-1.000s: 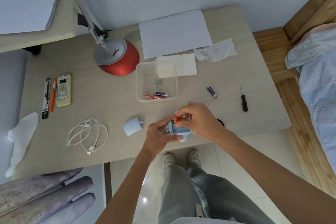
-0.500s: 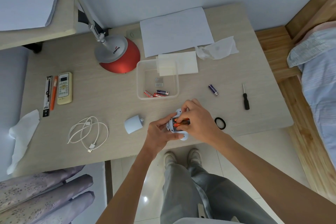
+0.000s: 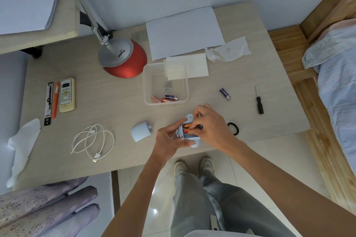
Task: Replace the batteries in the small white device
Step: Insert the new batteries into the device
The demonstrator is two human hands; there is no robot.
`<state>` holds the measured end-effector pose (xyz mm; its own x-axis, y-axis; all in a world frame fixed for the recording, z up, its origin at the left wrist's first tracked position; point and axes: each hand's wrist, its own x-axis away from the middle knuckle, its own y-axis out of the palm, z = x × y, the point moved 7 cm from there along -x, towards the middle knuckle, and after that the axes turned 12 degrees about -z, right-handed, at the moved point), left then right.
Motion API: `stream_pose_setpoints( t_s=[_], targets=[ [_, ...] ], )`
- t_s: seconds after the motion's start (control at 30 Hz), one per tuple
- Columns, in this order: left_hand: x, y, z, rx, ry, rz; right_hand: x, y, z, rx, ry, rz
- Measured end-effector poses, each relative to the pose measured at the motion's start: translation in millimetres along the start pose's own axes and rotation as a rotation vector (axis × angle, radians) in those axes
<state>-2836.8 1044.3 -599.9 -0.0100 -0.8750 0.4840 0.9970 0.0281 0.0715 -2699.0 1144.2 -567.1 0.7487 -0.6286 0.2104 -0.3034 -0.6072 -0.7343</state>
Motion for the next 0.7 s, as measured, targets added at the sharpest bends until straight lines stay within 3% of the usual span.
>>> stream_pose_setpoints(
  t_s=[0.43, 0.53, 0.7],
  targets=[
    [0, 0, -1, -0.003, -0.017, -0.001, 5, 1, 10, -0.127, -0.006, 0.043],
    [1, 0, -2, 0.017, -0.034, 0.013, 11, -23, 31, -0.322, 0.056, 0.159],
    [2, 1, -2, -0.019, -0.043, 0.024, 16, -68, 96, -0.309, 0.323, 0.413]
  ],
)
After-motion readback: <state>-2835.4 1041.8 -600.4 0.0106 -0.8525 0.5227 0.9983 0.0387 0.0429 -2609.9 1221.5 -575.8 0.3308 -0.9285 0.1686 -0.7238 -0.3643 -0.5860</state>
